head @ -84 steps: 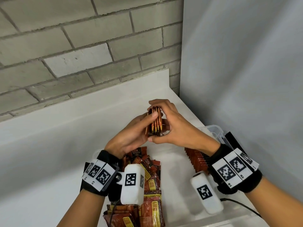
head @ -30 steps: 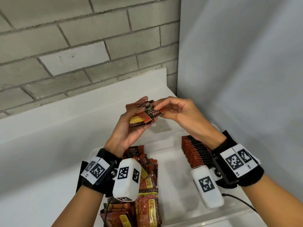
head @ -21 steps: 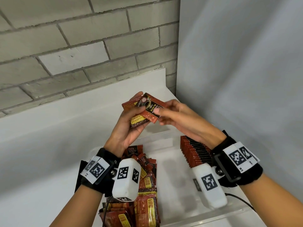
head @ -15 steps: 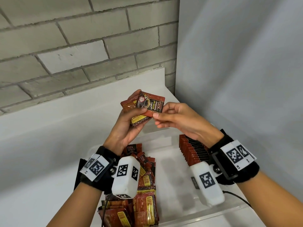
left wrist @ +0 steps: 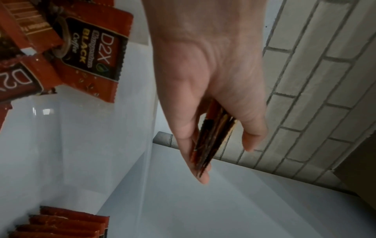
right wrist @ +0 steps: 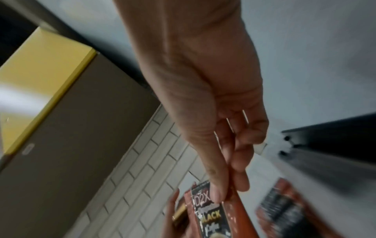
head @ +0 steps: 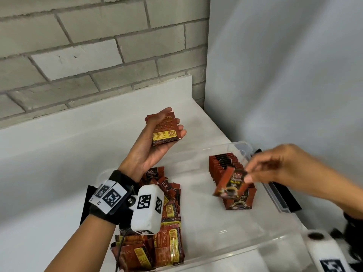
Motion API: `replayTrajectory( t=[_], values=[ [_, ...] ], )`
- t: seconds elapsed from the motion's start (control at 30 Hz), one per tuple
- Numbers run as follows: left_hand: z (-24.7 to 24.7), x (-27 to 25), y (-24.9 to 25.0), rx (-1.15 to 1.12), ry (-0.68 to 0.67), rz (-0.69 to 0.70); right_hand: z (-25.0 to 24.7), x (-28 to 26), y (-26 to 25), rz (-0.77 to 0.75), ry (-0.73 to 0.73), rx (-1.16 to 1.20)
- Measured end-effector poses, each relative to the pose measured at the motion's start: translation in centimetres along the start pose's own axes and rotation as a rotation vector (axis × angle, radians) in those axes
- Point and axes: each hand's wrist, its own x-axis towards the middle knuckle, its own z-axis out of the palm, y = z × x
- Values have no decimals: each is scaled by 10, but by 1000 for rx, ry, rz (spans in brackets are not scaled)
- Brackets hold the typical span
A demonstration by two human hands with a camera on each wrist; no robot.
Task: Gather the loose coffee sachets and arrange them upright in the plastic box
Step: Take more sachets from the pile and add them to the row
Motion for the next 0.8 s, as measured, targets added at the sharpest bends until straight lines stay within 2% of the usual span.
replayTrajectory(
  t=[0.07, 0.17, 0.27, 0.4, 0.6, 0.8],
  values=[
    [2, -1, 0, 14, 36, -1, 9, -9, 14, -16, 68, -117],
    [5, -2, -3, 64, 52, -12, 20, -12, 35, -206, 166, -393],
    [7, -4, -5, 139, 30, -38, 28, -9, 43, -363, 162, -561],
    [8, -5, -6, 166, 13, -50, 39, -6, 41, -454, 193, -760],
    [7, -3, -7, 182, 8, -40, 45, -8, 36, -445, 183, -863],
    [5, -3, -9, 254, -70, -46, 42, -5, 41, -434, 149, -865]
  ],
)
